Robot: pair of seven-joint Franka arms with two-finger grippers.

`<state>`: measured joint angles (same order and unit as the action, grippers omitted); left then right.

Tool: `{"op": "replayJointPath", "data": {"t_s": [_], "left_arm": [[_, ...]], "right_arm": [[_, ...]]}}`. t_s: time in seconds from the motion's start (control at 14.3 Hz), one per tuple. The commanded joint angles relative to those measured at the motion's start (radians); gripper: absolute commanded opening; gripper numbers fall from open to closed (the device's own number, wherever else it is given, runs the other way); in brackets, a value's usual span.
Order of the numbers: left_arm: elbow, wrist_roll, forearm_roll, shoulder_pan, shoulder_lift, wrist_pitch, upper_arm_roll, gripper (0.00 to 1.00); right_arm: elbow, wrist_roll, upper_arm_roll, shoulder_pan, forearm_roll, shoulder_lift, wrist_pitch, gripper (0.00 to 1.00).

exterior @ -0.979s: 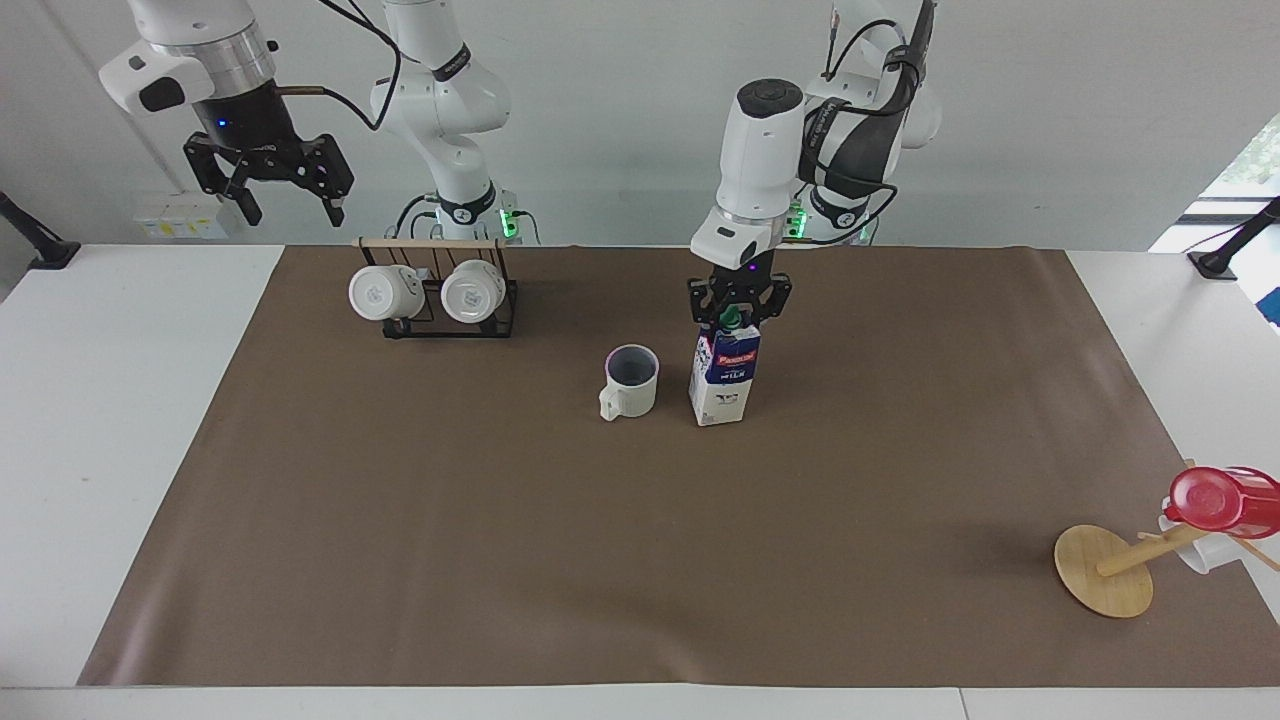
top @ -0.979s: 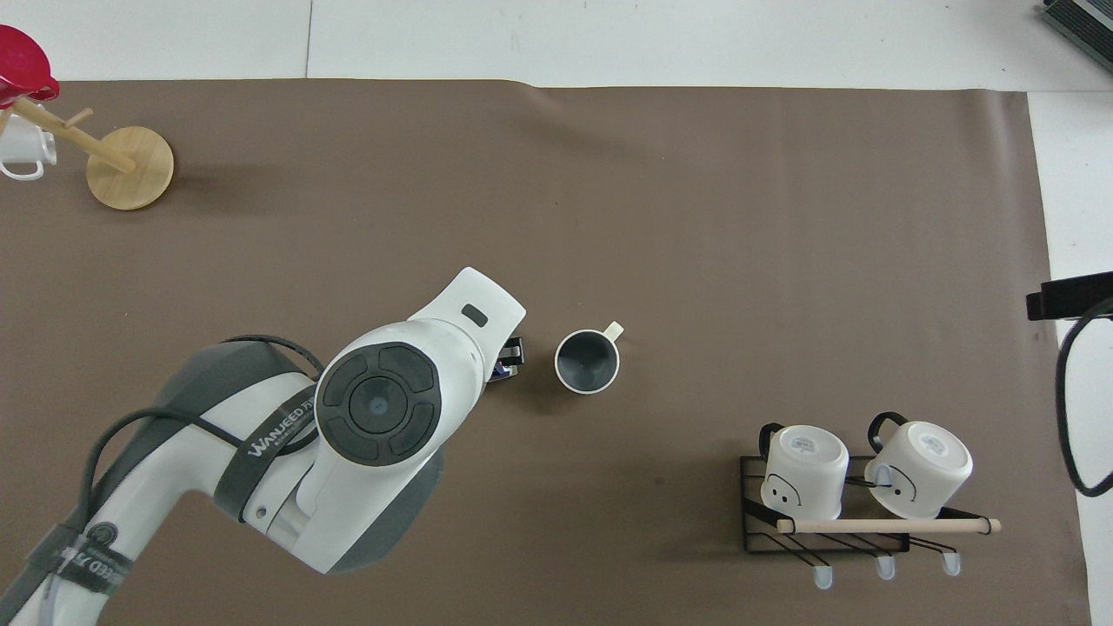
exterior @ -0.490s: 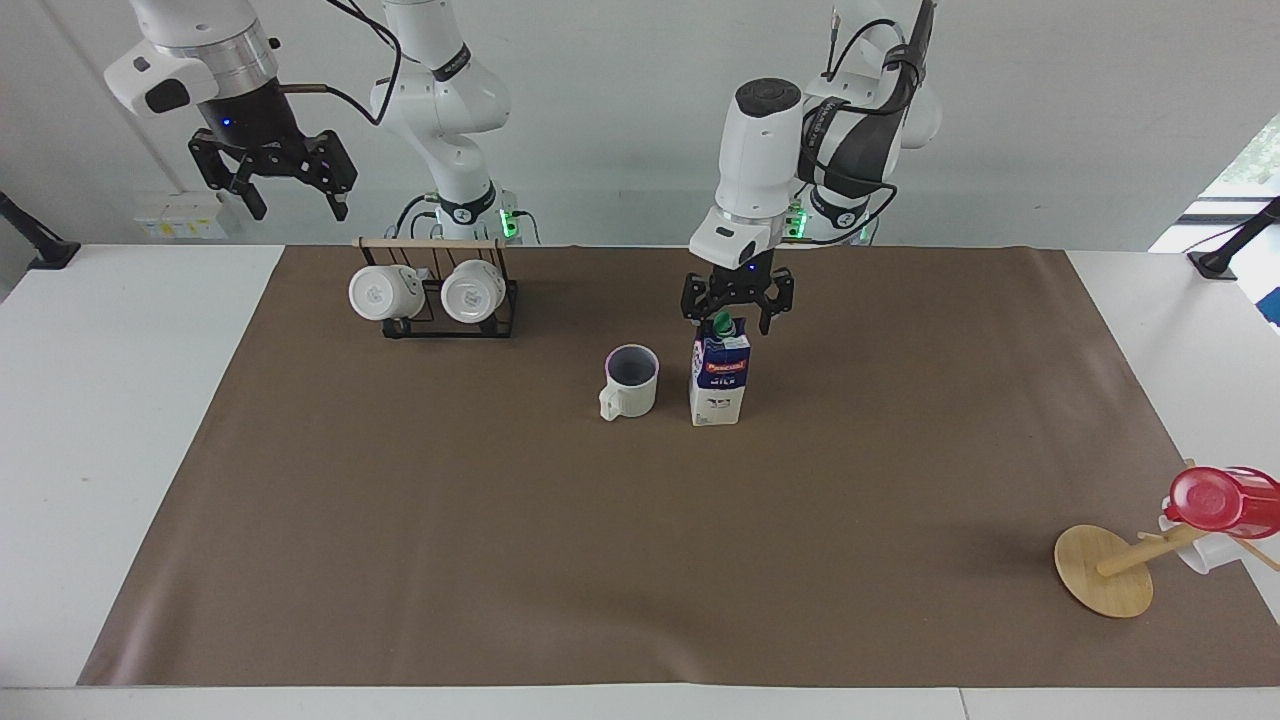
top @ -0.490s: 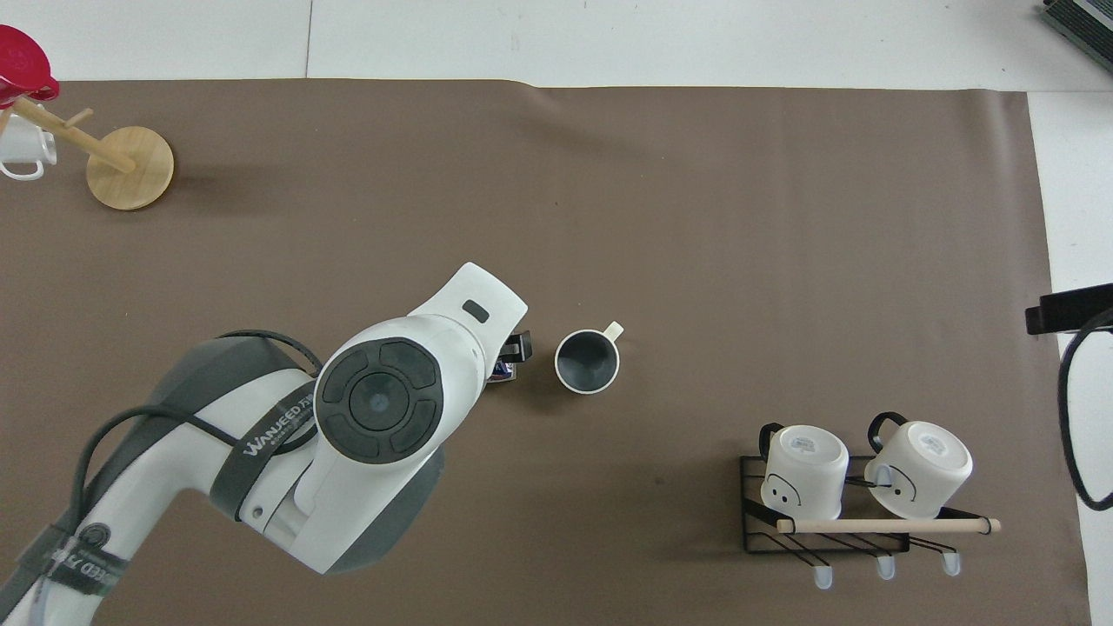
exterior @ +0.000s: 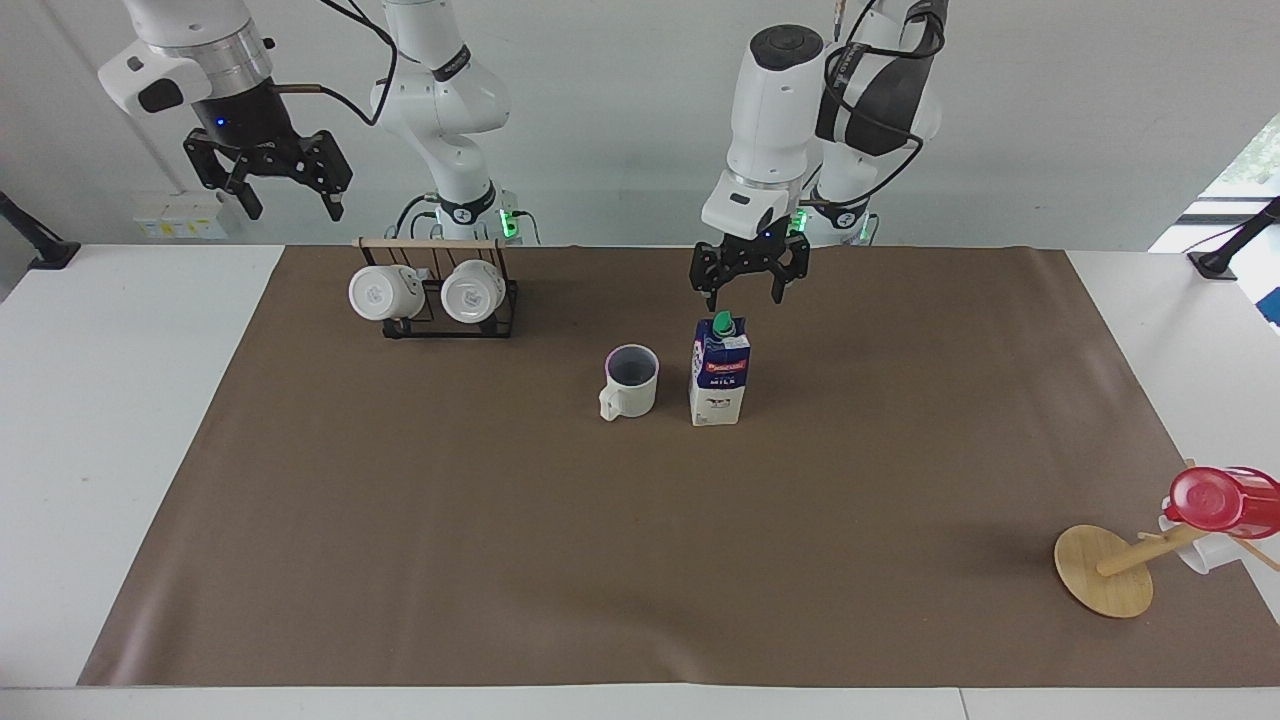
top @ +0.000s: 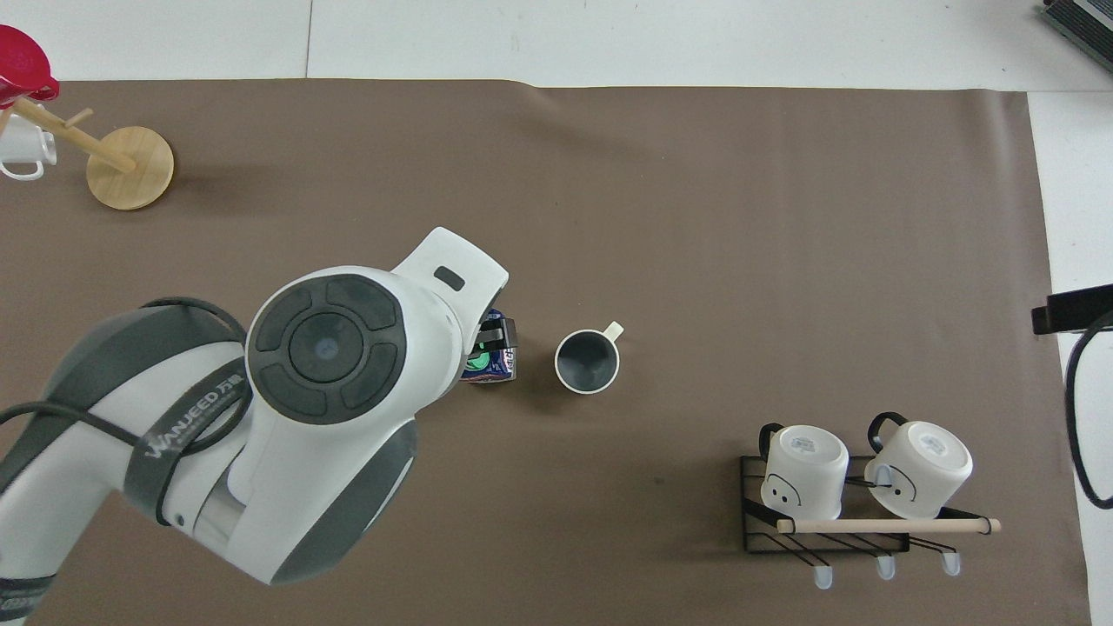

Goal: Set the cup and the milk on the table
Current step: 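Lower the carton onto the table and open the left gripper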

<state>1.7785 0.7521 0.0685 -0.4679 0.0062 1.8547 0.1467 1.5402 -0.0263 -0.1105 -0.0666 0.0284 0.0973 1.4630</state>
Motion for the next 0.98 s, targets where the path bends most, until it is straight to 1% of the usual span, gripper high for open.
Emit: {"op": "replayJointPath", "data": {"t_s": [0.0,0.07,0.21,0.42,0.7,0.91], "left_arm": [[-0.077,-0.122,-0.019,0.064,-0.014,-0.136,-0.004,1.0],[-0.111,-0.201,-0.019,0.096,-0.014,-0.187,-0.004,1.0],[-0.155,-0.316,-0.021,0.162,-0.014,-0.247,-0.006,1.0],[-0.171,-0.5,-0.023,0.273,-0.02,-0.287,-0.007,1.0],[-0.2,-0.514,-0.023,0.343,-0.026,-0.342,-0.009,1.0],[-0.212,-0.526,-0.023,0.405,-0.028,-0.356,-0.007,1.0]], "right_arm": [[-0.006,0.016,0.009,0.01,-0.007,0.005,-0.016,1.0],[-0.006,0.016,0.008,0.01,-0.007,0.005,-0.016,1.0],[-0.006,0.016,0.008,0.01,-0.007,0.005,-0.016,1.0],[-0.006,0.016,0.008,0.01,-0.007,0.005,-0.016,1.0],[-0.006,0.016,0.008,0.01,-0.007,0.005,-0.016,1.0],[-0.006,0.016,0.008,0.01,-0.007,0.005,-0.016,1.0]]}}
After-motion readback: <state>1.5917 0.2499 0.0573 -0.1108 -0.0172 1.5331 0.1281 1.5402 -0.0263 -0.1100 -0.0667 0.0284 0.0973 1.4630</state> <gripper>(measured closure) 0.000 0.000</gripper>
